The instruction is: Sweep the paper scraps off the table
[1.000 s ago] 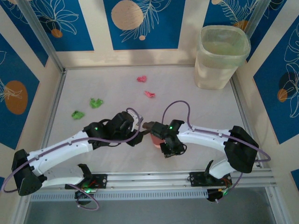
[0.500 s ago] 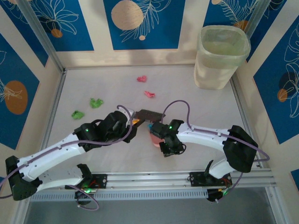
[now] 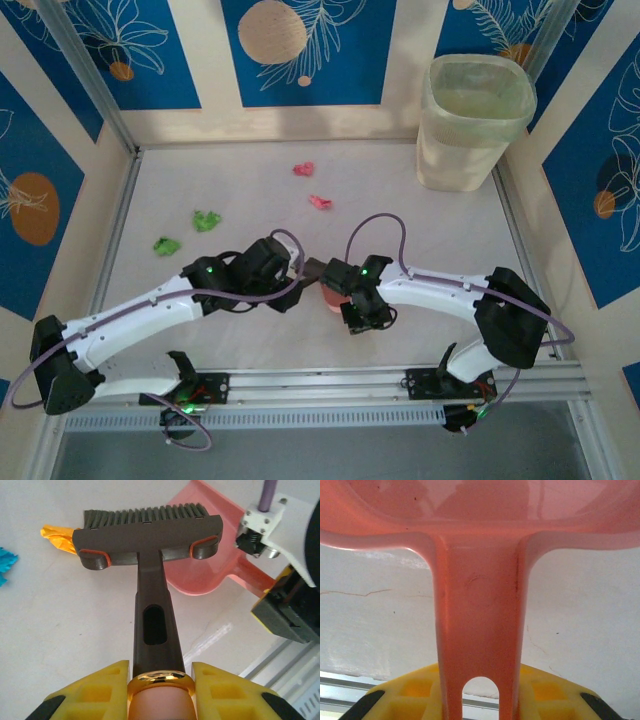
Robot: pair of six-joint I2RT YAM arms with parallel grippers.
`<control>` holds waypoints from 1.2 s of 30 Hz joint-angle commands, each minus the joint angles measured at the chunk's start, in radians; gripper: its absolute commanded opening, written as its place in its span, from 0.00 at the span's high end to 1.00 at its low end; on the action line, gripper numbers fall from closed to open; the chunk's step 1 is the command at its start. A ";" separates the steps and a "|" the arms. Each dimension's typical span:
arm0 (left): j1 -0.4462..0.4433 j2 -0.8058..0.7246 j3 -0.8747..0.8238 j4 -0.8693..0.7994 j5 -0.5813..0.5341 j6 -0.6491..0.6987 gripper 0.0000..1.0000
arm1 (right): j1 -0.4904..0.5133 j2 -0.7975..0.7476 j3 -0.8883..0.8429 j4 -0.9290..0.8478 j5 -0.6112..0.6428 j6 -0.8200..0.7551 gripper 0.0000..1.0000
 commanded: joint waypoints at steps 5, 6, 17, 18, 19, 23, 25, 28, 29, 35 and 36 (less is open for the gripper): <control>-0.007 -0.004 0.041 0.036 0.134 0.025 1.00 | -0.023 0.006 -0.018 0.003 0.002 -0.005 1.00; -0.008 -0.005 0.043 0.033 0.136 0.027 1.00 | -0.027 0.004 -0.016 0.002 0.008 -0.004 1.00; -0.003 -0.065 0.032 0.058 0.013 0.026 1.00 | -0.057 -0.042 -0.025 0.051 0.057 0.002 1.00; -0.003 -0.074 0.026 0.070 0.010 0.024 1.00 | -0.057 -0.044 -0.026 0.060 0.057 0.001 1.00; -0.002 -0.081 0.023 0.077 0.008 0.021 1.00 | -0.057 -0.046 -0.023 0.067 0.060 0.000 1.00; 0.002 -0.099 0.011 0.099 -0.007 0.016 1.00 | -0.057 -0.052 -0.016 0.088 0.079 -0.003 1.00; 0.004 -0.107 0.008 0.105 -0.019 0.014 1.00 | -0.058 -0.055 -0.012 0.095 0.094 -0.002 1.00; 0.009 -0.124 0.000 0.116 -0.040 0.010 1.00 | -0.061 -0.065 -0.005 0.100 0.114 -0.001 1.00; 0.010 -0.130 -0.003 0.120 -0.045 0.009 1.00 | -0.063 -0.070 -0.004 0.102 0.121 -0.001 1.00; 0.015 -0.193 -0.044 0.177 -0.075 0.002 1.00 | -0.063 -0.108 -0.010 0.112 0.180 0.000 1.00; 0.016 -0.208 -0.053 0.189 -0.087 0.001 1.00 | -0.063 -0.113 -0.010 0.113 0.188 0.000 1.00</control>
